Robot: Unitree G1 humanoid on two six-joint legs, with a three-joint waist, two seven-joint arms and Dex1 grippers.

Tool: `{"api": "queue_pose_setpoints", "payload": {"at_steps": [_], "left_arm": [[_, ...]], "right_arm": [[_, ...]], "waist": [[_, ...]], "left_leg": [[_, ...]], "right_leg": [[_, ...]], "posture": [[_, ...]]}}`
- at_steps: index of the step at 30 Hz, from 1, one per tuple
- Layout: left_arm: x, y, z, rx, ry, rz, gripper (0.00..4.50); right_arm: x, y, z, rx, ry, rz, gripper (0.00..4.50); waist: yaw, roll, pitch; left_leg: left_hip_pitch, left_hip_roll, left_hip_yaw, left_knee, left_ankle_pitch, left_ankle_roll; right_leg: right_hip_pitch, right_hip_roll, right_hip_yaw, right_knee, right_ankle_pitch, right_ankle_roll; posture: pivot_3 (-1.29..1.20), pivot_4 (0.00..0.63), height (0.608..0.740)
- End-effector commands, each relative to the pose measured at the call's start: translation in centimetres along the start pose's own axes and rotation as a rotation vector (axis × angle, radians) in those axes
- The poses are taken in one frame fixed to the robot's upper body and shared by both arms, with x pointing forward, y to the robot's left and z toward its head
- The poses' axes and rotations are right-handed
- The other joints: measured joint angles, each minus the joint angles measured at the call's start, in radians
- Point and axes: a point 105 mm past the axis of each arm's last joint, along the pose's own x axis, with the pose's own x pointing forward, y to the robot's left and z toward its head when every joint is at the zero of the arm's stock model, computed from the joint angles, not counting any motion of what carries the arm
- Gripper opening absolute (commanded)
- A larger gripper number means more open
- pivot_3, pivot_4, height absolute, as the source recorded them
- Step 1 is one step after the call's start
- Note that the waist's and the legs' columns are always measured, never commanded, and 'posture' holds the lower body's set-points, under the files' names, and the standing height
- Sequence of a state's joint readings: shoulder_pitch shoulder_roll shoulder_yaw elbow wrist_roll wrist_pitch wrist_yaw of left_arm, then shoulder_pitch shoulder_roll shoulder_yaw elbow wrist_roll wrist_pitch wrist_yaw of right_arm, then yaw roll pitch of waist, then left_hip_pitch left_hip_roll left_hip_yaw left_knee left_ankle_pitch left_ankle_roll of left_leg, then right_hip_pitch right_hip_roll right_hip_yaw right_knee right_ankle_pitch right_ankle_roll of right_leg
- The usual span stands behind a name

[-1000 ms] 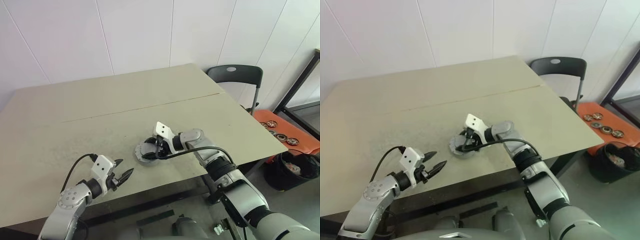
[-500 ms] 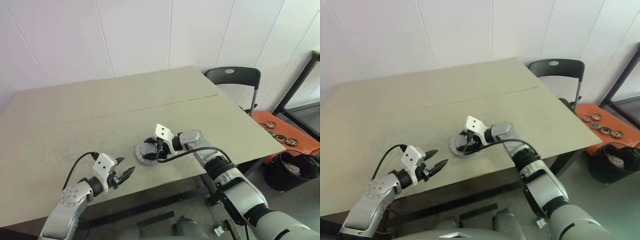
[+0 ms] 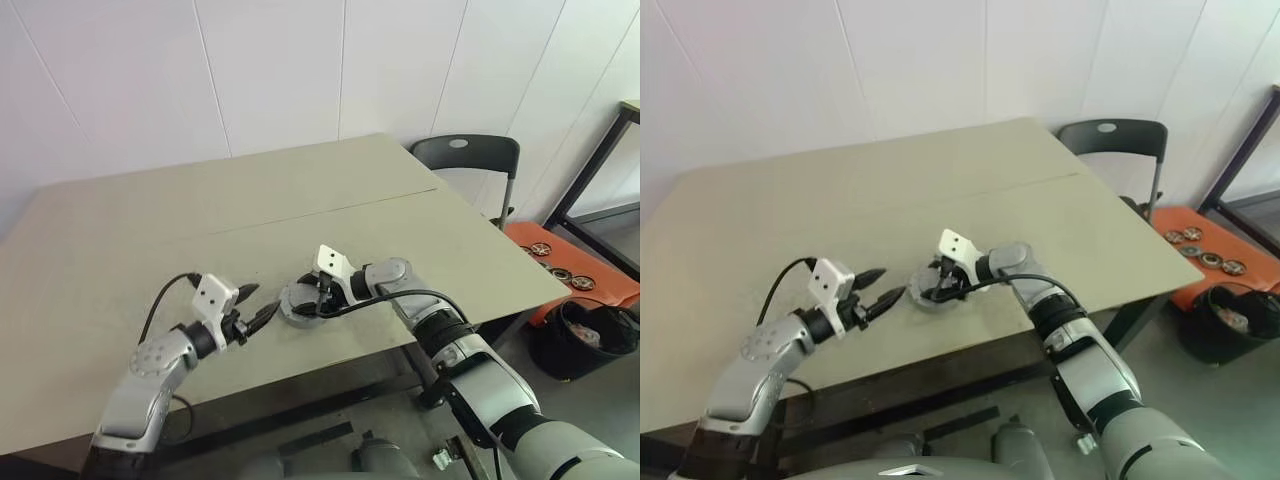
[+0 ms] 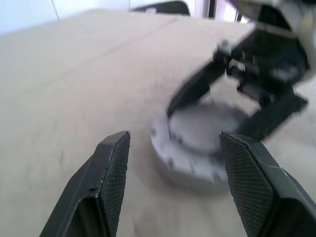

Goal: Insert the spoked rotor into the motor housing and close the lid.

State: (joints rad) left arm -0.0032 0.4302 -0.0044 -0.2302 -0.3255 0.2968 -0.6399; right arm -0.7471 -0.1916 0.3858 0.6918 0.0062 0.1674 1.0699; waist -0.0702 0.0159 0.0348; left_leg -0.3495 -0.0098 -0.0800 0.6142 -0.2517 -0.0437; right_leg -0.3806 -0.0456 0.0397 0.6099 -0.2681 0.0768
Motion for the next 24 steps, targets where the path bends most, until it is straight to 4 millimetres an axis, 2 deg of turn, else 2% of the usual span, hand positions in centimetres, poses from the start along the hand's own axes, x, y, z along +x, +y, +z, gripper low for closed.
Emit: {"api": "queue_pose_setpoints", "payload": {"at_steps": [1,4,8,15,18,21,24], "left_arm": [[1.1,0.7,0.8,0.004,-0.024,-0.011,2.45],[2.0,0.6,0.5,0.002,-0.014,-0.048,1.5],[2.9,0.1,-0.1,-0.007,0.006,-0.104,0.1],[4.0,-0.8,-0.7,-0.001,0.056,-0.184,0.04],[4.1,-1.4,-1.9,0.018,0.153,-0.226,0.04],[3.7,-1.5,-3.8,0.04,0.27,-0.225,0.04],[3.4,-1.5,-4.7,0.057,0.327,-0.209,0.04]], "right_arm": [[0.1,0.7,-4.4,0.08,0.161,0.001,3.12],[0.2,0.7,-4.2,0.077,0.15,-0.003,3.12],[0.3,0.8,-4.0,0.076,0.143,-0.002,3.12],[0.4,0.9,-3.9,0.079,0.134,-0.001,3.12],[0.4,0.9,-3.3,0.094,0.107,0.001,3.12],[0.5,1.3,-1.7,0.171,0.031,0.027,3.12],[0.5,1.4,-0.8,0.211,0.0,0.035,3.12]], "waist": [[0.001,-0.006,-0.001],[0.0,-0.009,0.0],[0.001,-0.008,0.0],[-0.001,-0.01,0.001],[-0.001,-0.011,0.001],[0.001,-0.01,0.001],[0.002,-0.01,0.001]], "left_leg": [[0.002,-0.003,0.0,0.002,0.0,0.0],[0.016,-0.01,-0.005,-0.001,-0.001,-0.001],[0.011,-0.01,-0.008,-0.004,0.0,0.001],[0.011,-0.011,-0.008,-0.001,-0.002,-0.003],[0.011,-0.011,-0.007,-0.001,-0.002,-0.003],[0.011,-0.011,-0.008,-0.002,-0.002,-0.002],[0.011,-0.011,-0.008,-0.003,0.0,0.0]], "right_leg": [[0.001,-0.001,0.002,0.008,0.004,0.006],[0.005,0.001,0.003,0.016,0.006,0.01],[0.0,0.004,0.001,0.022,0.006,0.01],[-0.001,0.0,0.002,0.019,0.005,0.01],[-0.001,-0.001,0.003,0.019,0.005,0.01],[-0.003,0.0,0.002,0.02,0.005,0.01],[-0.003,0.0,0.002,0.02,0.005,0.01]], "posture": [[0.0,0.0,0.74],[0.0,0.0,0.74],[0.0,0.0,0.74],[0.0,0.0,0.74],[0.0,0.0,0.74],[0.0,0.0,0.74],[0.0,0.0,0.74]]}}
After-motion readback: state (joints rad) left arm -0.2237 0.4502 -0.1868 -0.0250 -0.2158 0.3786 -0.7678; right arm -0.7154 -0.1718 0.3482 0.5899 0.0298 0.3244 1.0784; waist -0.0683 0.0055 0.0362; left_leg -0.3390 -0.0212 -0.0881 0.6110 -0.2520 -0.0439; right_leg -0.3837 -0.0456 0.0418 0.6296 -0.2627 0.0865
